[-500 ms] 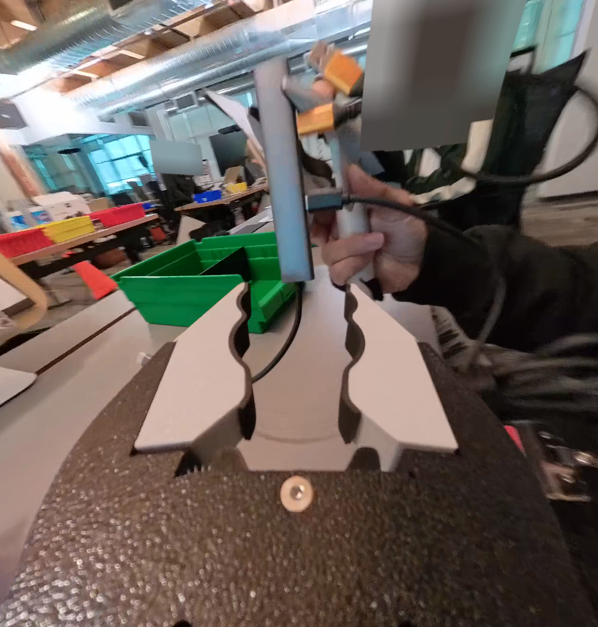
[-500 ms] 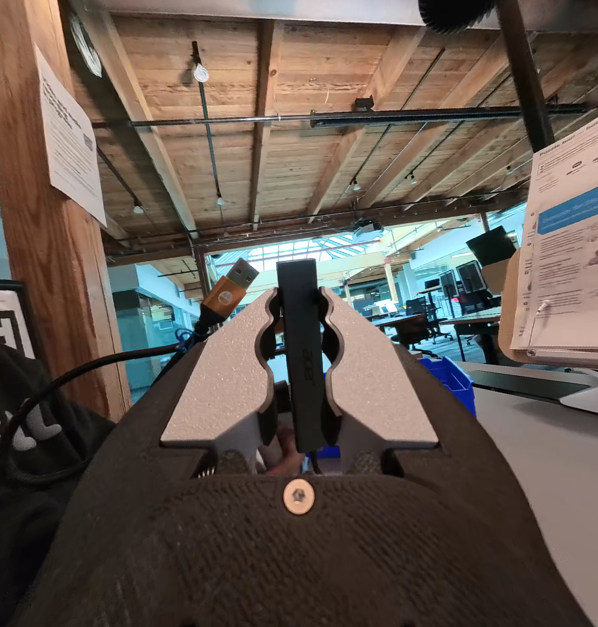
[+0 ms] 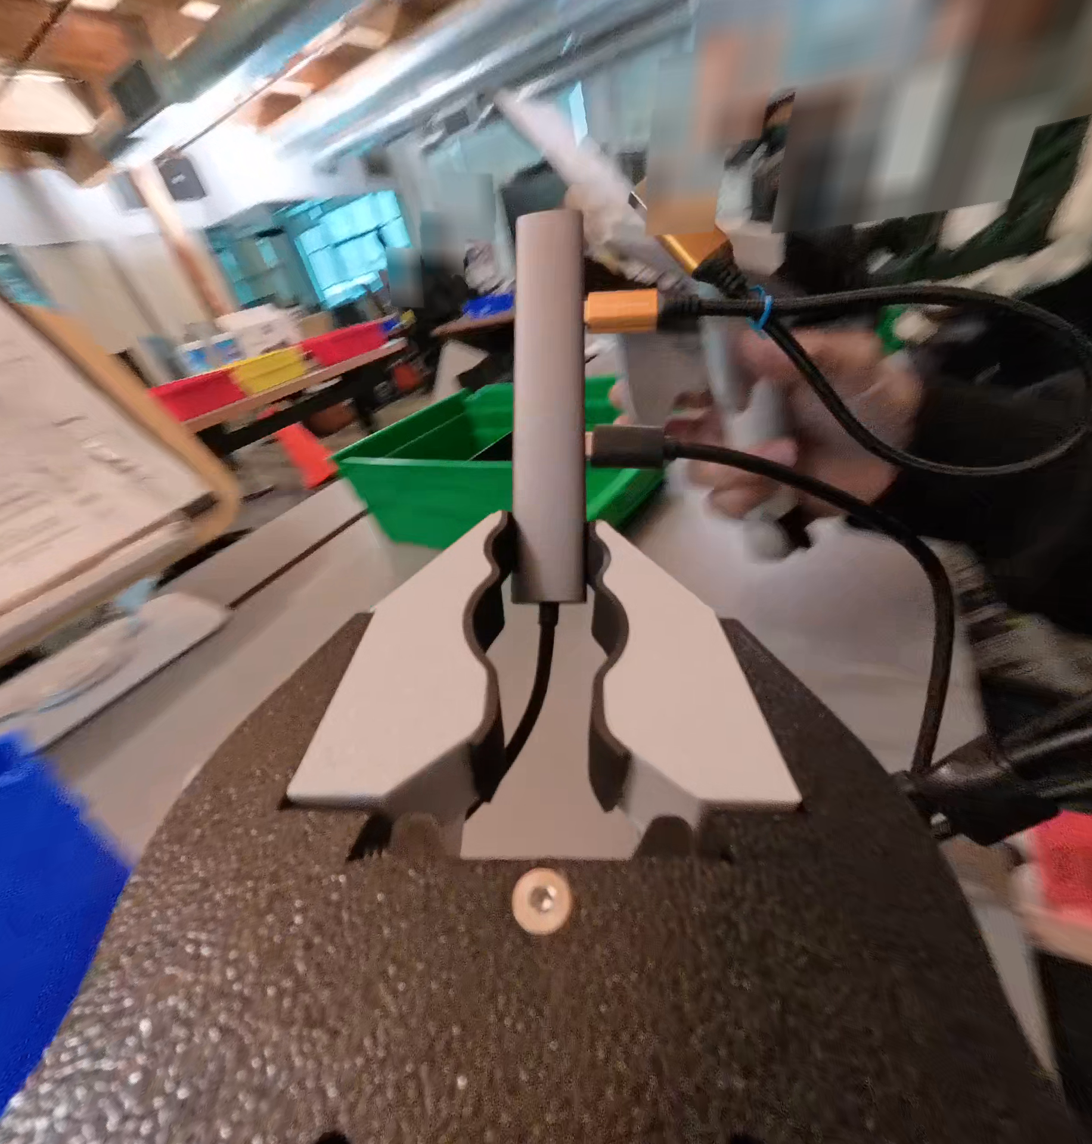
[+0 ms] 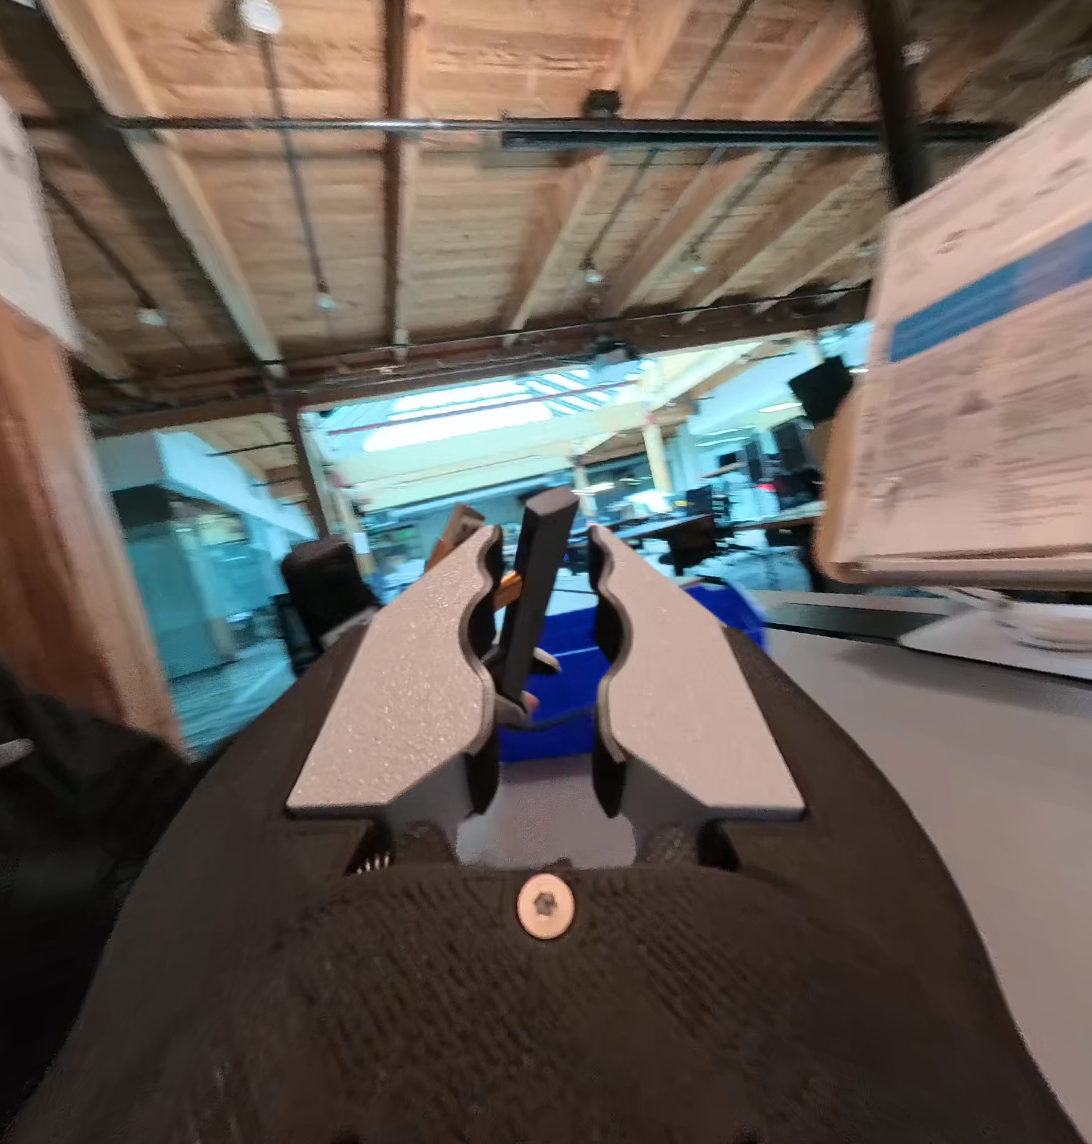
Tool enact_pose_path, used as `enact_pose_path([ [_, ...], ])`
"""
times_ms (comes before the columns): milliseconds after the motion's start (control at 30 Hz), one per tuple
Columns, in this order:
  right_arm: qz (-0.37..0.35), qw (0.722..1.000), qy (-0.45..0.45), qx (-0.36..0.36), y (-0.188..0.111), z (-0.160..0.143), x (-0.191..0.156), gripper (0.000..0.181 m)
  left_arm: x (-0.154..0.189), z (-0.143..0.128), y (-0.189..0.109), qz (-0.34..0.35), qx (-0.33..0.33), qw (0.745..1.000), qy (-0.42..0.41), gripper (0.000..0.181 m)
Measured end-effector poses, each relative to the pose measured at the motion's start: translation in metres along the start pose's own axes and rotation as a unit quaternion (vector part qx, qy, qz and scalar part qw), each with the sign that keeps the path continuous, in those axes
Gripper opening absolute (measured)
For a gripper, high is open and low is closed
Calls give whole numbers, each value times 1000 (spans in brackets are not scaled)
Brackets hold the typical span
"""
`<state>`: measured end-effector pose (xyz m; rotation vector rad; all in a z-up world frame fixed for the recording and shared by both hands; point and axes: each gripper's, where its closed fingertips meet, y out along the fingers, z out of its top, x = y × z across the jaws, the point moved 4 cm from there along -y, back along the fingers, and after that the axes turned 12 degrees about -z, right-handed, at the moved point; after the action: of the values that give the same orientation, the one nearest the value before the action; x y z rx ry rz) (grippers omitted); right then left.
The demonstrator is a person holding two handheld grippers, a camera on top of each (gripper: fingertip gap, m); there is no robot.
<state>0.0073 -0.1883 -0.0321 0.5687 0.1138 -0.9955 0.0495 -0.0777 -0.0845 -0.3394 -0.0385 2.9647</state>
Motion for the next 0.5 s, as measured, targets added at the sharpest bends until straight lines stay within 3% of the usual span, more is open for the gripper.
enact_pose_path([
  [133, -120, 990, -52, -43, -16, 21, 30, 65, -26, -3, -20, 83, -137, 982, 103, 21],
  [233, -160, 973, -104, -127, -18, 11, 31, 73, -30, -1, -27, 98, -227, 950, 192, 21],
  [333, -129, 970, -44, -199, -10, -18, 26, 72, -20, 6, -22, 65, -256, 932, 249, 20],
  [433, -71, 971, 71, -219, -6, -36, 22, 51, -12, 6, -17, 38, -272, 915, 294, 20],
  [500, -44, 965, 101, -237, -8, -46, 19, 34, -6, 4, -15, 19, -272, 907, 321, 20],
])
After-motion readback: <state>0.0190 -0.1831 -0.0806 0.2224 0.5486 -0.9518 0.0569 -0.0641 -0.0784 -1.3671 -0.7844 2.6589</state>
